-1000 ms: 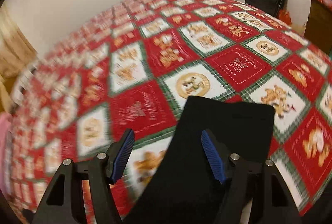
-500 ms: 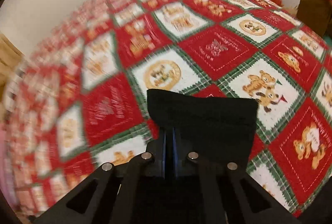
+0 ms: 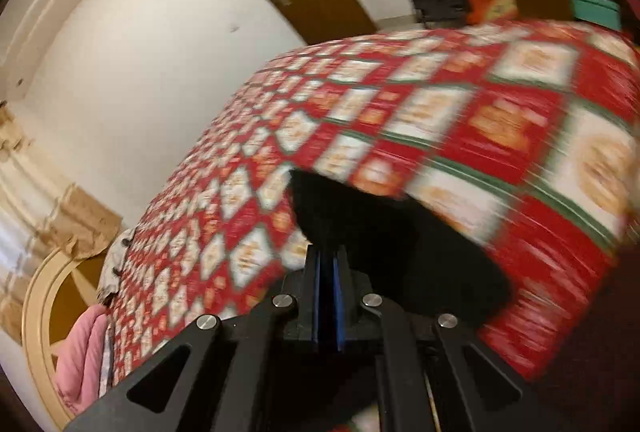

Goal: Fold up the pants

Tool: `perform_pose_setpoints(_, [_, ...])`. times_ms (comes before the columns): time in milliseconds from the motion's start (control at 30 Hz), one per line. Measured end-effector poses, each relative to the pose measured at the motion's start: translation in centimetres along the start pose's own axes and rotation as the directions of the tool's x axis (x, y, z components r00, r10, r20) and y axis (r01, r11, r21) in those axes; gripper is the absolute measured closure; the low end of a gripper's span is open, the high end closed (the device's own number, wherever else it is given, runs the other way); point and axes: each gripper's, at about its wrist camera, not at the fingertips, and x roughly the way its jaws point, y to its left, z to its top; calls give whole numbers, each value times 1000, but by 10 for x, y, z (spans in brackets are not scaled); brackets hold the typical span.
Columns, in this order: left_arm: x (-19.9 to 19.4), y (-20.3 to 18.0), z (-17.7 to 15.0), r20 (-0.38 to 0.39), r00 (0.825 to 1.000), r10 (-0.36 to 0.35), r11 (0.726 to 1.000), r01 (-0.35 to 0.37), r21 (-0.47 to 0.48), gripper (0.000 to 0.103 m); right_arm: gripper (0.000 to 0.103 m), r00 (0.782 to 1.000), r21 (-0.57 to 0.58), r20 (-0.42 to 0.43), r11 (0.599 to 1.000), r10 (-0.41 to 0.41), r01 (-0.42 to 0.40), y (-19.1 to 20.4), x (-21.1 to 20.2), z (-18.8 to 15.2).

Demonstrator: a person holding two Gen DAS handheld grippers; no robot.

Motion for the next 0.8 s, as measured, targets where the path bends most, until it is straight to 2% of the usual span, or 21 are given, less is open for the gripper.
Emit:
perform_pose_setpoints(100, [1, 0, 0, -1, 1000, 4, 1000, -4, -2, 16, 97, 1000, 79, -23, 997, -15, 16, -35, -4, -18])
perform_pose_setpoints(167, [1, 0, 1, -3, 1000, 9, 1000, -9, -4, 16, 97, 999, 77, -34, 997, 31, -28, -48, -1, -26])
perform_pose_setpoints(267, [1, 0, 3, -12, 1000, 11, 1000, -11, 0, 16, 96, 996, 157, -35, 984, 86, -79, -59, -8, -22])
perform_pose_setpoints(333, [2, 1, 4, -20, 1000, 9, 1000, -9, -4, 16, 96, 997, 203, -9, 976, 77, -74, -64, -19, -18])
perform_pose_setpoints(400, [2, 0, 5, -24, 1000, 13, 1000, -13, -4, 15, 96, 997, 172, 77, 984, 26, -39, -62, -41, -12])
perform_pose_setpoints(467, [3, -1, 6, -26, 1000, 17, 1000, -17, -4, 14, 95, 985, 76, 164, 996, -51, 39, -49, -62, -4])
perform_pose_setpoints(533, [2, -1, 6, -27, 999, 20, 1000, -20, -5, 14, 92, 984, 15, 163, 998, -69, 68, -37, -66, 1])
perform_pose_setpoints(567, [2, -1, 6, -25, 999, 23, 1000, -23, -3, 14, 86, 986, -5, 153, 998, -61, 62, -32, -64, 2])
perform_pose_setpoints(600, [2, -2, 6, -23, 999, 26, 1000, -26, 1, 14, 71, 989, -29, 139, 998, -51, 55, -27, -61, 2])
perform_pose_setpoints(633, [1, -3, 6, -21, 999, 33, 999, -33, 4, 14, 60, 991, -62, 124, 997, -48, 56, -19, -54, 2])
perform_pose_setpoints(667, [-1, -3, 7, -19, 999, 41, 999, -41, 6, 14, 43, 992, -97, 114, 993, -50, 61, -12, -48, 3])
perform_pose_setpoints(800, [-20, -13, 10, 35, 999, 37, 999, -38, 37, 14, 41, 992, -209, 113, 975, -54, 77, 6, -21, 18])
